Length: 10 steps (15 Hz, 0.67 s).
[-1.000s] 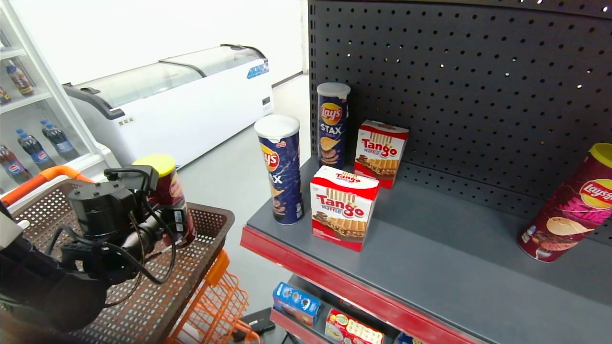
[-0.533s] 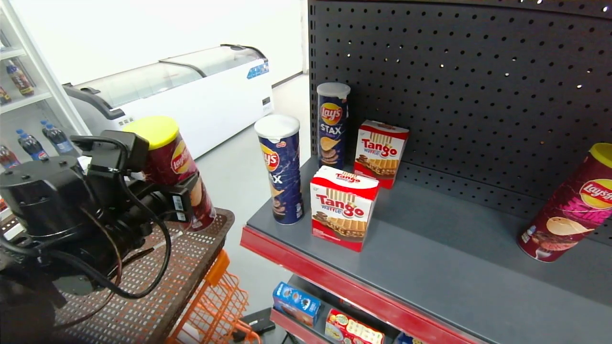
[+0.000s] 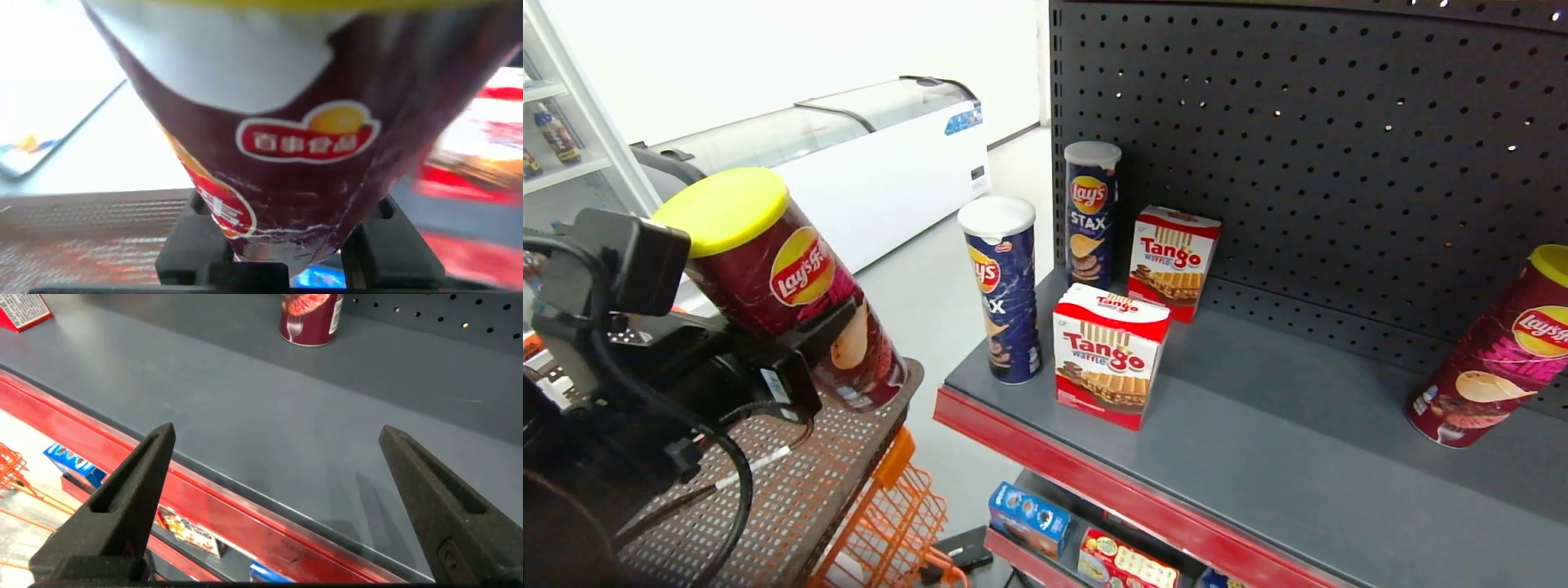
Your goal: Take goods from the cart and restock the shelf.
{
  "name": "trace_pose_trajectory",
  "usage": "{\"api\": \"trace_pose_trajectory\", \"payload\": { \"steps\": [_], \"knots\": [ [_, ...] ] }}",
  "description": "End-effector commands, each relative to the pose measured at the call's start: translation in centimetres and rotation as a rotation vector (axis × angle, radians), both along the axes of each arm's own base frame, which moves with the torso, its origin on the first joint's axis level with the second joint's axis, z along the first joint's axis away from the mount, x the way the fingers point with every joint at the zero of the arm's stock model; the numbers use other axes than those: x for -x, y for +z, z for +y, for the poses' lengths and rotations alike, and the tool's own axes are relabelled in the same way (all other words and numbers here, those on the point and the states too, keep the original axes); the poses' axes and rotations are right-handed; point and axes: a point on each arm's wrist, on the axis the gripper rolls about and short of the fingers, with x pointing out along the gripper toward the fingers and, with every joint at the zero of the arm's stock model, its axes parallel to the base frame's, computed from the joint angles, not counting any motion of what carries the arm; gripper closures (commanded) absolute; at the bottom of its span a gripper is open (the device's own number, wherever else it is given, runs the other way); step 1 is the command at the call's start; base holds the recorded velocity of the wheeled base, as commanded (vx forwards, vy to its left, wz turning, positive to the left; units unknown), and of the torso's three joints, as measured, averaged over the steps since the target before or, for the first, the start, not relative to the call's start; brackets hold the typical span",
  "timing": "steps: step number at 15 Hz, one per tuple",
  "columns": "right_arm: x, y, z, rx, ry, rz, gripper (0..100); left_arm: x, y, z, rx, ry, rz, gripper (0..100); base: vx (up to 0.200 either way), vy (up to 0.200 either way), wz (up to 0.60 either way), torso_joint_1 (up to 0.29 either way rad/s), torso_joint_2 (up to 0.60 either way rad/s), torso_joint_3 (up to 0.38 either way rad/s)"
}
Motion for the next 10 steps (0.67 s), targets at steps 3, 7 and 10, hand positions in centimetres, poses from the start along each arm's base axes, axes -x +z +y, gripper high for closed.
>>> {"api": "trace_pose_trajectory", "payload": {
  "steps": [3, 7, 10],
  "knots": [
    [0.0, 0.0, 0.0, 0.001, 0.0, 0.0, 0, 2.7, -0.1, -0.7, 0.003, -0.201, -0.018, 100, 0.0, 0.0, 0.0, 0.0, 0.0, 0.0],
    [0.0, 0.0, 0.0, 0.001, 0.0, 0.0, 0, 3.0, -0.4, -1.5, -0.029, -0.368, 0.033, 100, 0.0, 0.0, 0.0, 0.0, 0.0, 0.0],
    [0.0, 0.0, 0.0, 0.001, 0.0, 0.0, 0, 3.3, -0.1, -2.3, -0.028, -0.417, 0.024, 100, 0.0, 0.0, 0.0, 0.0, 0.0, 0.0]
  ]
}}
